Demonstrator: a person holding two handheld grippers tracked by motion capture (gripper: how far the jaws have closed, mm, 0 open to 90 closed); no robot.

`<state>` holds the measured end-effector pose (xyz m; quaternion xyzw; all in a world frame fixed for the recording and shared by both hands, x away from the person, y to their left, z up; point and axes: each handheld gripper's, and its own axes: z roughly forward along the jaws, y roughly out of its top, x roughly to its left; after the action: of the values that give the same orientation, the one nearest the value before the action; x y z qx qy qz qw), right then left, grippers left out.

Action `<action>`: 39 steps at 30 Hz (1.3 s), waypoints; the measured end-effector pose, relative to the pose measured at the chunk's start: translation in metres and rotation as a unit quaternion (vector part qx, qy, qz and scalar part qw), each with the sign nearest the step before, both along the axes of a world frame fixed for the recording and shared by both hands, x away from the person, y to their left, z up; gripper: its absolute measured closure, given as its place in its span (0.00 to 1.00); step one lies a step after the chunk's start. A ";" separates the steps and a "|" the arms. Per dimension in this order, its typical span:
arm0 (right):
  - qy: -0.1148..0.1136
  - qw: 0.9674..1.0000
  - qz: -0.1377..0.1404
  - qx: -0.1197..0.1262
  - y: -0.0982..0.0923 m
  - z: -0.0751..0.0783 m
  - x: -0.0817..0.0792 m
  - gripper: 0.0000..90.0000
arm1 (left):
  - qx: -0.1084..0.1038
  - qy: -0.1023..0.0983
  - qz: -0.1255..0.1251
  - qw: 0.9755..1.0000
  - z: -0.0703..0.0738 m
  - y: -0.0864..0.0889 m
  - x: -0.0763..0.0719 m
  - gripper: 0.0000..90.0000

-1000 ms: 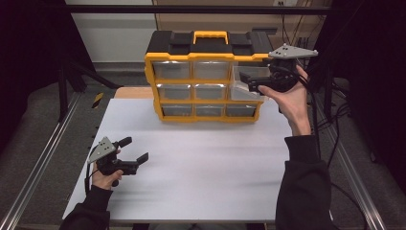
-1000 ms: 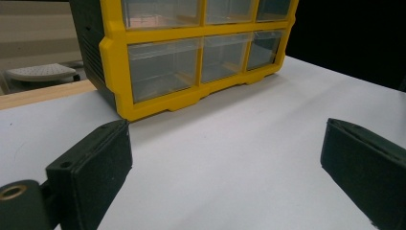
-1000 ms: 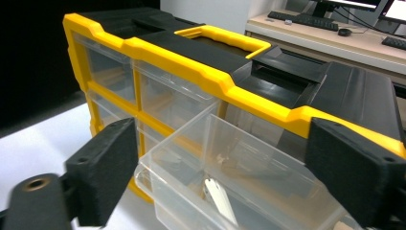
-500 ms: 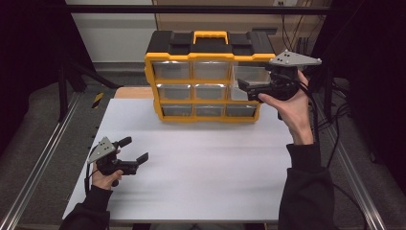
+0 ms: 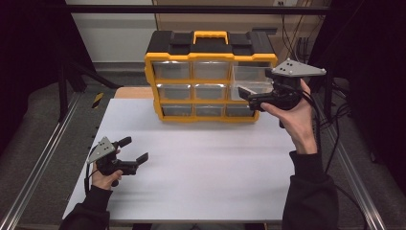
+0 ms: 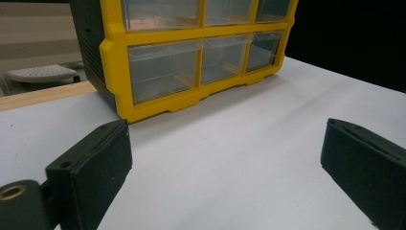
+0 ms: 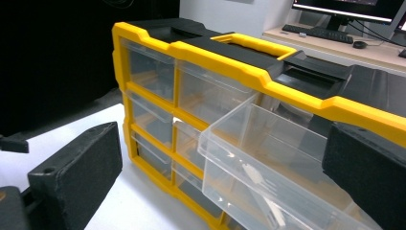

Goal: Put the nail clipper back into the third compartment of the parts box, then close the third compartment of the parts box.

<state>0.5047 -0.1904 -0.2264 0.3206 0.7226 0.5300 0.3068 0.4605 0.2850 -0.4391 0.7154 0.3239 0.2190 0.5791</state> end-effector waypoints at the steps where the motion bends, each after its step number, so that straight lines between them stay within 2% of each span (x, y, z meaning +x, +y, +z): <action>1: -0.002 1.000 0.001 -0.001 0.000 -0.001 -0.001 0.01 | 0.000 0.000 0.000 1.000 0.000 0.000 0.000 0.03; 17: -0.003 1.000 0.008 -0.002 0.003 -0.016 -0.020 0.00 | 0.000 -0.002 0.000 1.000 0.001 0.000 -0.001 0.03; 27: 0.005 1.000 0.005 -0.004 0.003 -0.029 -0.023 0.01 | 0.001 0.000 0.001 1.000 0.000 0.000 0.000 0.03; 39: 0.021 1.000 0.003 0.008 0.000 -0.042 -0.027 0.03 | 0.001 -0.001 0.001 1.000 0.001 0.000 0.000 0.03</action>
<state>0.4780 -0.1908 -0.2682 0.3317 0.7255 0.5303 0.2872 0.4603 0.2848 -0.4384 0.7154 0.3243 0.2205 0.5783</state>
